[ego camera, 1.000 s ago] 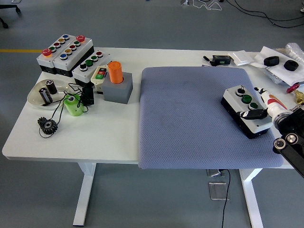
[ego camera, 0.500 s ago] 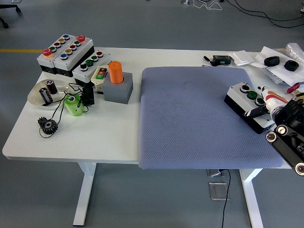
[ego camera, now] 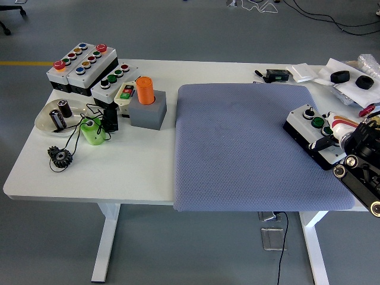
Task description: Pick up the button,place it on the desk,press the button,press the button
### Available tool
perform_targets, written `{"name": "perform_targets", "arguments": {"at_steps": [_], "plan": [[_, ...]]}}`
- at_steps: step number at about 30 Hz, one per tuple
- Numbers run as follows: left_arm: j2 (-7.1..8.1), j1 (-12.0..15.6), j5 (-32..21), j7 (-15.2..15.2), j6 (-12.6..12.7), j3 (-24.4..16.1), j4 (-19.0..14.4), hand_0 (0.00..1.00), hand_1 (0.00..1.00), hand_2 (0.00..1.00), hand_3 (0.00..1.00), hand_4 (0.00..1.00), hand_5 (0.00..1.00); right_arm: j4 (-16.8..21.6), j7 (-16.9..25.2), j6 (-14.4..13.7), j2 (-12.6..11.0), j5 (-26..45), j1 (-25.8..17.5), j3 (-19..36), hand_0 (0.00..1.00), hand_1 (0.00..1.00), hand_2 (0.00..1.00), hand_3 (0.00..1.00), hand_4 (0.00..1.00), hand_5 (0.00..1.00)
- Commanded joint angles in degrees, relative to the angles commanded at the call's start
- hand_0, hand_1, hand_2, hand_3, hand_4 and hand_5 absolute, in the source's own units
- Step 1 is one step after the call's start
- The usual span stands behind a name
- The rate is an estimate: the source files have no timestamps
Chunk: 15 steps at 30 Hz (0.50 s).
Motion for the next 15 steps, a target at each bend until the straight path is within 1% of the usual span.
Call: {"name": "perform_targets", "arguments": {"at_steps": [1,6,7,12,13,15], "plan": [[0.02,-0.01,-0.11,-0.02,-0.01,0.09,0.0,0.664,0.716,0.715,0.508,0.334,0.998,-0.16,0.0,0.07,-0.12,-0.41,0.11,-0.31,0.089,0.224,0.371,0.643,0.845,0.087],[0.03,-0.05,-0.23,-0.02,0.0,0.16,0.0,0.664,0.716,0.715,0.508,0.334,0.998,-0.49,0.0,1.09,-0.73,-2.7,0.64,-1.67,0.089,0.224,0.371,0.643,0.845,0.087],[0.03,-0.05,-0.26,-0.03,0.0,0.18,0.0,0.664,0.716,0.715,0.508,0.334,0.998,-0.49,0.0,1.1,-0.78,-2.85,0.68,-1.77,0.039,0.149,0.303,0.48,0.827,0.064],[0.03,-0.08,-0.34,-0.01,0.0,0.25,0.0,0.664,0.716,0.715,0.508,0.334,0.998,0.06,0.0,-0.42,-1.96,-3.68,1.28,-3.86,0.039,0.149,0.303,0.48,0.827,0.064],[0.04,-0.08,-0.42,-0.03,-0.01,0.32,0.0,0.664,0.716,0.715,0.509,0.334,0.998,0.37,0.0,-0.97,-2.35,-3.44,1.35,-4.29,0.002,0.055,0.219,0.346,0.762,0.054],[0.04,-0.09,-0.58,-0.06,-0.02,0.45,0.0,0.664,0.716,0.715,0.509,0.334,0.998,1.12,0.46,-2.37,-3.18,-2.57,1.43,-5.08,0.002,0.055,0.219,0.346,0.762,0.054]]}}
